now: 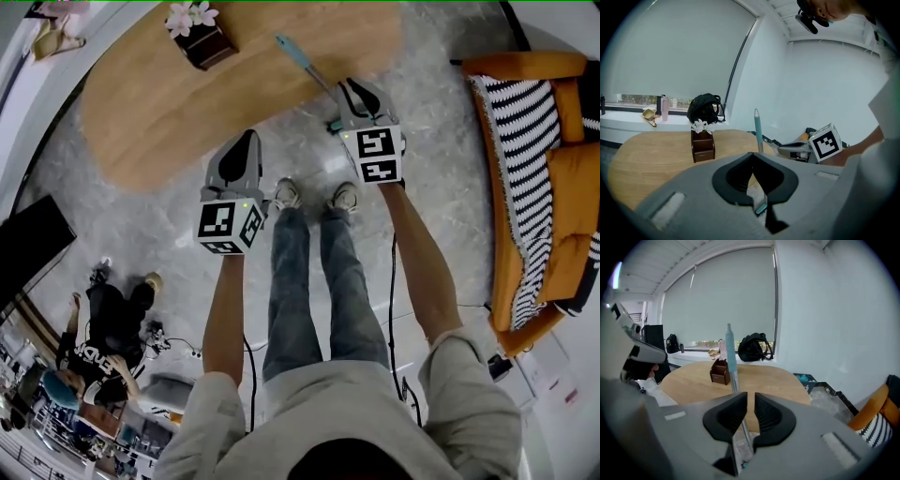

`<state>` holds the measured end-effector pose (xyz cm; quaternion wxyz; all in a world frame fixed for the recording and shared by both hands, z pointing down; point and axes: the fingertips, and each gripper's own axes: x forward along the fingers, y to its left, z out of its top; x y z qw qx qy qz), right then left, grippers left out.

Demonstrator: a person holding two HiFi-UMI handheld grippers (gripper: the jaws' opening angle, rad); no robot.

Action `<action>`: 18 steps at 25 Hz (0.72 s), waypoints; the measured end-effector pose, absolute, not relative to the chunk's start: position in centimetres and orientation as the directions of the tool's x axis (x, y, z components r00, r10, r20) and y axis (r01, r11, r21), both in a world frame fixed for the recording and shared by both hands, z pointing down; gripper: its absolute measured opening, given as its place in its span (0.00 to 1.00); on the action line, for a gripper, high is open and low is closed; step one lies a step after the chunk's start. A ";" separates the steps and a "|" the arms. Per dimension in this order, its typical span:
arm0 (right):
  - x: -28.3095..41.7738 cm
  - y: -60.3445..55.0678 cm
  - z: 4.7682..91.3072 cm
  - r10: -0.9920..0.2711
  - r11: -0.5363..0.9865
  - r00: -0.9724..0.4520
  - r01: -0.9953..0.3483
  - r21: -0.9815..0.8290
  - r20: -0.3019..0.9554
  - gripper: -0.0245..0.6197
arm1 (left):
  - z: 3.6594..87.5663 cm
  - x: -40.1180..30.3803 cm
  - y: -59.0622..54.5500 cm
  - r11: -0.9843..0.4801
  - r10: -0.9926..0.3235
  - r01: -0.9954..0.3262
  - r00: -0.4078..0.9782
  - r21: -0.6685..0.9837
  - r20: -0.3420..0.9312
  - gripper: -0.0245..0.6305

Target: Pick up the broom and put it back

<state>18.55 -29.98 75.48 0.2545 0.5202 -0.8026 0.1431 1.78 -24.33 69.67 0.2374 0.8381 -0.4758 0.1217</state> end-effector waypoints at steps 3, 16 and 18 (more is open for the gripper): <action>20.4 -29.1 73.7 -0.795 0.375 -0.307 -0.927 0.027 0.524 0.05 | 69.1 2.8 -24.5 -0.451 -0.737 -0.849 0.528 0.276 0.421 0.04; 28.6 -23.4 68.0 -0.852 0.249 -0.224 -0.968 -0.011 0.473 0.04 | 64.4 6.4 -25.7 -0.512 -0.736 -0.827 0.561 0.231 0.377 0.04; 29.4 -23.2 66.2 -0.863 0.235 -0.211 -0.972 -0.004 0.458 0.04 | 63.1 6.8 -25.9 -0.520 -0.739 -0.824 0.566 0.224 0.366 0.04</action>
